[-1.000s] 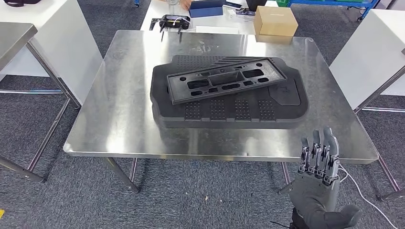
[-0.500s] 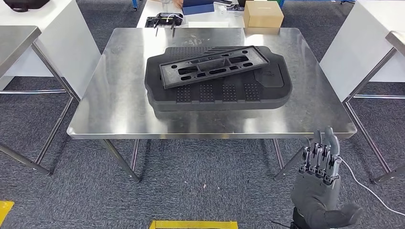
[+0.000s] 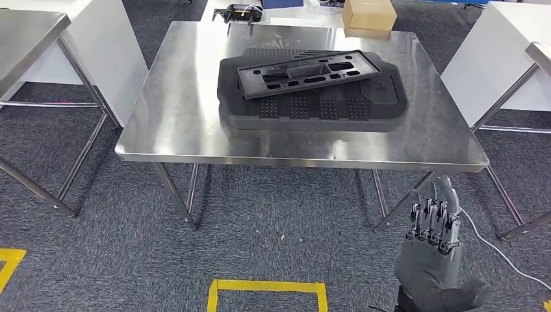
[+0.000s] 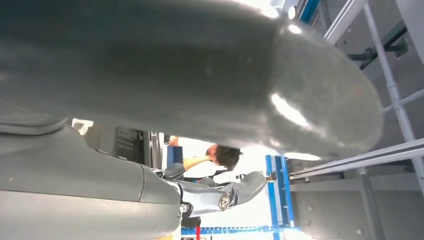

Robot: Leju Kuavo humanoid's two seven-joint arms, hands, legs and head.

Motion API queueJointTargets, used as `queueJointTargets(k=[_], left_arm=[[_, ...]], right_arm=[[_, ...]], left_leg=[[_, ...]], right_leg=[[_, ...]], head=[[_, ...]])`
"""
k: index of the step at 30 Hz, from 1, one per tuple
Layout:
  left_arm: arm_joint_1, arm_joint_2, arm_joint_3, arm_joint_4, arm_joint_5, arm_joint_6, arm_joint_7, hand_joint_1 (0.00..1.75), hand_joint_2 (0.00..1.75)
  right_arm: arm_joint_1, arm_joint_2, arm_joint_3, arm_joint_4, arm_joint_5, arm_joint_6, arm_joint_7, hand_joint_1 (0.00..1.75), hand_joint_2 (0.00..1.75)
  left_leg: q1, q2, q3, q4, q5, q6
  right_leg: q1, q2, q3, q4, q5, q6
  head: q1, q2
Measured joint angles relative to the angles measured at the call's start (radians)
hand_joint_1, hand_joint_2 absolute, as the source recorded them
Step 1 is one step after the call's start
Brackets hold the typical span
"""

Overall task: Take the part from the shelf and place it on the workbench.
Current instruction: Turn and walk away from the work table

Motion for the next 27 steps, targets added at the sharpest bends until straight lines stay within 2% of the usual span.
queueJointTargets(k=[1,2,3,4,5,6,7,8,9,10,12,13,14,15,16,17,18,19,20,21,23,24,25,27], left_arm=[[0.000,0.000,0.000,0.000,0.000,0.000,0.000,0.00,0.00],[0.000,0.001,0.000,0.000,0.000,0.000,0.001,0.00,0.00],[0.000,0.001,0.000,0.000,0.000,0.000,0.001,0.00,0.00],[0.000,0.000,0.000,0.000,0.000,0.000,0.001,0.00,0.00],[0.000,0.000,0.000,0.000,0.000,0.000,0.002,0.00,0.00],[-0.001,-0.001,0.000,0.000,0.000,0.000,0.002,0.00,0.00],[-0.001,-0.001,0.000,0.000,0.000,0.000,0.002,0.00,0.00],[-0.001,-0.002,0.000,0.000,0.000,0.001,0.003,0.00,0.00],[-0.001,-0.003,0.000,-0.001,0.001,0.001,0.003,0.00,0.00],[-0.001,-0.004,0.000,-0.001,0.003,0.001,0.004,0.00,0.00],[0.000,-0.004,0.000,-0.001,0.006,0.001,0.004,0.00,0.00],[0.000,-0.003,-0.001,-0.001,0.007,0.001,0.004,0.00,0.00],[0.001,-0.003,-0.001,-0.001,0.007,0.002,0.004,0.00,0.00],[0.001,-0.002,-0.001,0.000,0.007,0.002,0.004,0.00,0.00],[0.002,-0.002,-0.001,-0.001,0.007,0.002,0.005,0.00,0.00],[0.002,-0.002,-0.001,-0.001,0.007,0.002,0.005,0.00,0.00],[0.002,-0.002,-0.001,-0.001,0.007,0.002,0.005,0.00,0.00],[0.002,-0.002,-0.001,-0.001,0.007,0.002,0.005,0.00,0.00],[0.002,-0.002,-0.001,-0.001,0.007,0.002,0.005,0.00,0.00],[0.001,-0.002,-0.001,-0.001,0.007,0.002,0.005,0.00,0.00],[-0.001,-0.001,-0.002,-0.001,0.007,0.000,0.004,0.00,0.00],[-0.002,-0.001,-0.002,-0.001,0.006,0.000,0.004,0.00,0.00],[-0.002,-0.001,-0.003,-0.001,0.006,-0.001,0.004,0.00,0.00],[-0.002,-0.001,-0.006,-0.001,0.006,-0.001,0.004,0.00,0.00]], right_arm=[[0.001,0.000,-0.002,0.000,0.000,-0.001,0.000,0.00,0.00],[0.001,0.000,-0.003,0.001,0.001,-0.003,0.000,0.00,0.00],[0.002,0.000,-0.005,0.002,0.001,-0.004,0.001,0.00,0.00],[0.004,0.000,-0.006,0.002,0.001,-0.004,0.001,0.00,0.00],[0.006,0.000,-0.006,0.003,0.002,-0.005,0.002,0.00,0.00],[0.007,0.000,-0.007,0.003,0.002,-0.005,0.002,0.00,0.00],[0.007,0.000,-0.008,0.003,0.002,-0.005,0.003,0.00,0.00],[0.008,0.000,-0.008,0.003,0.004,-0.005,0.003,0.00,0.00],[0.009,0.000,-0.009,0.003,0.006,-0.005,0.004,0.00,0.00],[0.011,0.000,-0.010,0.003,0.008,-0.005,0.004,0.00,0.00],[0.012,0.000,-0.012,0.003,0.012,-0.006,0.005,0.00,0.00],[0.012,0.000,-0.013,0.003,0.014,-0.007,0.006,0.00,0.00],[0.012,0.000,-0.013,0.004,0.015,-0.007,0.007,0.00,0.00],[0.012,0.000,-0.014,0.004,0.016,-0.007,0.009,0.00,0.00],[0.013,0.000,-0.014,0.005,0.017,-0.007,0.010,0.00,0.00],[0.013,0.000,-0.015,0.006,0.018,-0.007,0.011,0.00,0.00],[0.013,0.000,-0.015,0.008,0.018,-0.007,0.011,0.00,0.00],[0.013,0.000,-0.016,0.009,0.019,-0.007,0.011,0.00,0.00],[0.013,0.000,-0.016,0.011,0.019,-0.007,0.011,0.00,0.00],[0.013,0.000,-0.016,0.012,0.019,-0.007,0.011,0.00,0.00],[0.013,0.000,-0.017,0.013,0.020,-0.008,0.011,0.00,0.00],[0.012,0.000,-0.017,0.014,0.021,-0.008,0.011,0.00,0.00],[0.012,0.000,-0.017,0.014,0.023,-0.009,0.011,0.00,0.00],[0.012,0.000,-0.018,0.014,0.028,-0.012,0.012,0.00,0.00]], left_leg=[[-0.003,0.001,-0.015,0.000,0.011,0.004],[-0.006,0.002,-0.030,0.000,0.022,0.006],[-0.010,0.004,-0.044,0.001,0.034,0.007],[-0.012,0.004,-0.058,0.001,0.045,0.007],[-0.013,0.005,-0.070,0.001,0.057,0.007],[-0.014,0.005,-0.080,0.001,0.069,0.006],[-0.015,0.005,-0.088,0.002,0.080,0.003],[-0.015,0.005,-0.093,0.000,0.090,-0.001],[-0.014,0.005,-0.095,-0.002,0.100,-0.006],[-0.013,0.005,-0.096,-0.005,0.110,-0.011],[-0.010,0.004,-0.098,-0.010,0.120,-0.023],[-0.009,0.004,-0.103,-0.001,0.105,-0.029],[-0.009,0.003,-0.111,0.025,0.070,-0.034],[-0.007,0.003,-0.121,0.072,0.018,-0.037],[-0.006,0.003,-0.132,0.131,-0.033,-0.042],[-0.005,0.003,-0.139,0.192,-0.069,-0.046],[-0.003,0.003,-0.138,0.236,-0.082,-0.050],[-0.001,0.004,-0.125,0.250,-0.072,-0.053],[0.002,0.004,-0.094,0.230,-0.047,-0.056],[0.005,0.004,-0.049,0.180,-0.023,-0.057],[0.005,0.001,0.035,0.062,-0.012,-0.059],[0.002,-0.001,0.055,0.024,-0.020,-0.059],[-0.002,-0.002,0.059,0.006,-0.028,-0.057],[-0.003,-0.003,0.048,-0.006,-0.023,-0.045]], right_leg=[[0.001,0.000,-0.016,0.062,-0.036,-0.006],[0.002,0.001,-0.025,0.114,-0.056,-0.008],[0.005,0.001,-0.019,0.141,-0.057,-0.006],[0.009,0.002,0.002,0.137,-0.042,-0.002],[0.014,0.002,0.040,0.100,-0.020,0.002],[0.020,0.002,0.093,0.035,-0.006,0.001],[0.026,0.002,0.150,-0.044,-0.005,-0.004],[0.030,0.003,0.190,-0.105,-0.010,-0.010],[0.033,0.003,0.214,-0.148,-0.018,-0.017],[0.036,0.004,0.220,-0.166,-0.021,-0.022],[0.033,0.003,0.206,-0.171,-0.005,-0.031],[0.030,0.002,0.200,-0.174,0.006,-0.037],[0.025,0.001,0.193,-0.177,0.017,-0.045],[0.022,0.000,0.184,-0.178,0.027,-0.049],[0.022,-0.001,0.174,-0.177,0.036,-0.052],[0.022,-0.002,0.164,-0.177,0.045,-0.053],[0.022,-0.002,0.155,-0.175,0.053,-0.051],[0.022,-0.003,0.144,-0.173,0.061,-0.049],[0.021,-0.003,0.134,-0.168,0.068,-0.046],[0.019,-0.003,0.123,-0.161,0.073,-0.042],[0.020,-0.003,0.098,-0.144,0.080,-0.032],[0.020,-0.004,0.089,-0.138,0.084,-0.026],[0.021,-0.004,0.080,-0.133,0.090,-0.018],[0.019,-0.004,0.066,-0.127,0.098,-0.004]], head=[[0.002,0.000],[0.002,0.000],[0.002,0.000],[0.002,0.000],[0.002,0.000],[0.002,0.000],[0.002,0.000],[0.002,0.000],[0.002,0.000],[0.003,0.000],[0.004,0.000],[0.003,0.000],[0.002,0.000],[0.002,0.000],[0.001,0.000],[0.001,0.000],[0.002,0.000],[0.001,0.000],[0.001,0.000],[0.001,0.000],[0.001,0.000],[0.001,0.000],[0.001,0.000],[0.000,0.000]])
